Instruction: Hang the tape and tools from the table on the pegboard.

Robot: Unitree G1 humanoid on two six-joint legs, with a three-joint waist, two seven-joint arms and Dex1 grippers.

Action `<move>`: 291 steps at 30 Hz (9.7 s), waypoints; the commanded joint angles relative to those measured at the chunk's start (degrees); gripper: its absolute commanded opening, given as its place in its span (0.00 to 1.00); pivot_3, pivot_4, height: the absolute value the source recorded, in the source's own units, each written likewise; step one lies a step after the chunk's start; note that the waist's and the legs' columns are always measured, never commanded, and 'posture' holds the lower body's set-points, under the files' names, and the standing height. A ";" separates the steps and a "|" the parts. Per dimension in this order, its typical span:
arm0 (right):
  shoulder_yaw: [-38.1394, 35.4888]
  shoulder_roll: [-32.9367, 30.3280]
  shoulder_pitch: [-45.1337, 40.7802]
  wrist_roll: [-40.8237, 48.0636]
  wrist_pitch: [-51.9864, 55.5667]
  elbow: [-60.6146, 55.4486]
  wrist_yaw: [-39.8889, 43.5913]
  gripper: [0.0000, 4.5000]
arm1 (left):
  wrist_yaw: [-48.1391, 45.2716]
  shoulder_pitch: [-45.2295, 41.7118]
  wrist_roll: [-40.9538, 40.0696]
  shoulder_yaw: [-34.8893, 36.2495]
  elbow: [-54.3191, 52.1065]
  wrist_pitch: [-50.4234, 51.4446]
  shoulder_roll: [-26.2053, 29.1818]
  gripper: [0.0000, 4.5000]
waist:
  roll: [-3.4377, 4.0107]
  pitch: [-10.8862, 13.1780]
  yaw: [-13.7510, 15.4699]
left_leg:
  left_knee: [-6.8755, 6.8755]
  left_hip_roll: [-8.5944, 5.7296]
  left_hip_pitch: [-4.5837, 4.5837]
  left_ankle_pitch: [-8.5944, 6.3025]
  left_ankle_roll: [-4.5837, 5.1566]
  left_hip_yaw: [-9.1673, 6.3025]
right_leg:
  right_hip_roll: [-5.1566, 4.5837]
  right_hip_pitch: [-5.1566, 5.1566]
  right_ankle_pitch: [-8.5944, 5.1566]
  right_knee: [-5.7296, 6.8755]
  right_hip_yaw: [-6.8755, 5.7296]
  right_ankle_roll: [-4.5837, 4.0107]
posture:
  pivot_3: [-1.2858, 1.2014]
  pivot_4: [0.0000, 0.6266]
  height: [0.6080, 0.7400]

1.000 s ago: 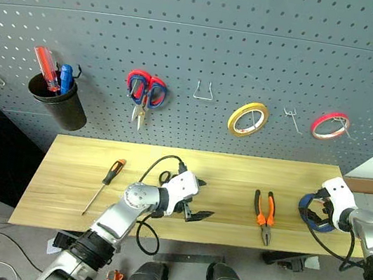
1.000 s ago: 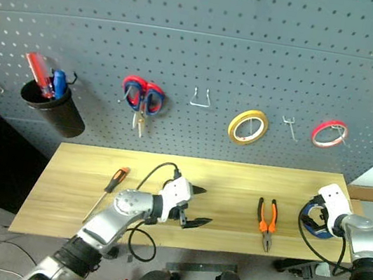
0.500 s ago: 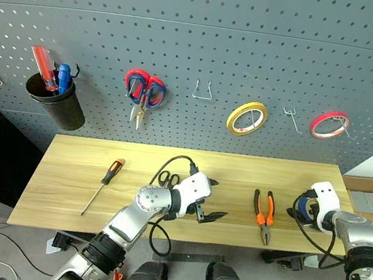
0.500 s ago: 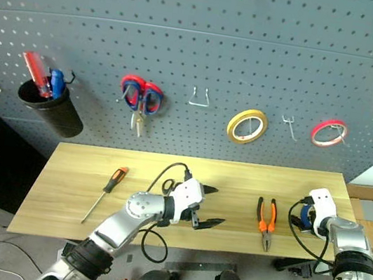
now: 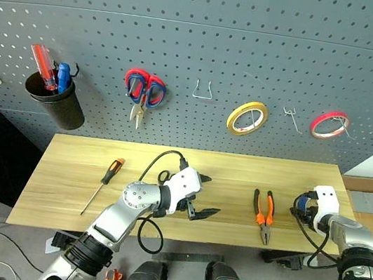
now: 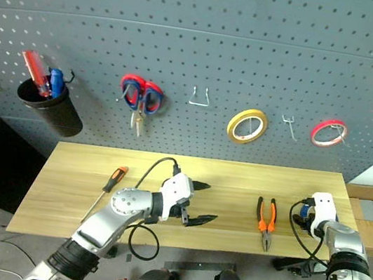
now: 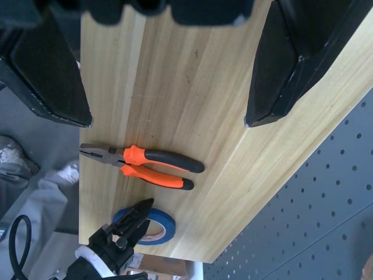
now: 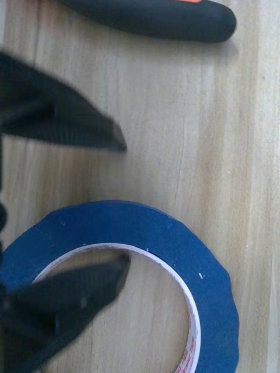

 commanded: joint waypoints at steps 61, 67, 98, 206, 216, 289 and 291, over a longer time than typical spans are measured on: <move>2.14 10.06 -0.43 10.52 -4.04 -45.00 -0.25 0.98 | 10.72 0.78 -10.34 13.95 -3.47 -8.03 -3.74 1.00 | 0.26 -0.49 -2.21 | 0.01 0.10 -0.16 -0.05 -0.28 0.21 | 0.21 -0.34 0.19 0.01 0.04 0.10 | 0.44 0.27 1.00; -0.03 1.60 16.33 16.97 14.46 -69.54 1.53 1.00 | 8.44 1.28 -6.23 11.98 -0.34 -11.68 -0.76 1.00 | 0.28 -0.51 -2.30 | 0.04 0.12 -0.23 -0.12 -0.18 0.13 | 0.20 -0.34 0.19 -0.01 0.07 0.11 | 0.43 0.30 1.00; 6.49 10.93 11.92 6.62 38.66 -50.82 -18.01 1.00 | -6.69 12.80 -16.26 16.46 -12.37 -1.68 14.79 1.00 | 0.06 1.10 -2.49 | -0.05 0.22 -0.08 -0.27 0.00 0.08 | 0.15 -0.24 -0.04 -0.01 0.04 -0.05 | 0.48 0.48 1.00; 12.78 30.43 -6.58 -5.20 -19.45 -50.59 -18.80 1.00 | 23.41 16.11 -15.26 26.34 -18.05 -2.14 1.38 1.00 | -0.34 0.37 0.67 | 0.06 0.13 -0.82 0.19 -0.65 0.22 | 0.28 -1.24 0.56 0.10 -0.05 -0.36 | 0.50 0.36 1.00; 9.77 12.17 4.31 15.69 12.06 -72.91 3.87 1.00 | 28.47 14.62 -5.02 18.87 -8.20 2.63 -0.44 1.00 | -0.35 0.36 0.46 | 0.08 0.17 -0.81 0.04 -0.39 0.24 | 0.26 -1.18 0.55 0.05 -0.07 -0.35 | 0.48 0.35 1.00; 7.89 7.07 4.40 33.99 16.30 -78.30 16.57 1.00 | 40.43 11.07 10.75 17.10 -20.45 -16.20 -7.38 0.02 | -0.49 0.19 1.18 | 0.12 0.18 -0.50 -0.10 -0.24 0.19 | 0.14 -0.57 0.52 -0.21 -0.21 -0.13 | 0.49 0.31 1.00; 8.45 6.97 4.44 33.72 15.83 -78.10 16.79 1.00 | 41.32 11.10 11.95 17.72 -21.43 -15.55 -7.47 0.02 | -0.53 0.14 1.11 | 0.18 0.16 -0.75 -0.05 -0.31 0.28 | 0.14 -0.93 0.53 -0.07 -0.20 -0.14 | 0.49 0.30 1.00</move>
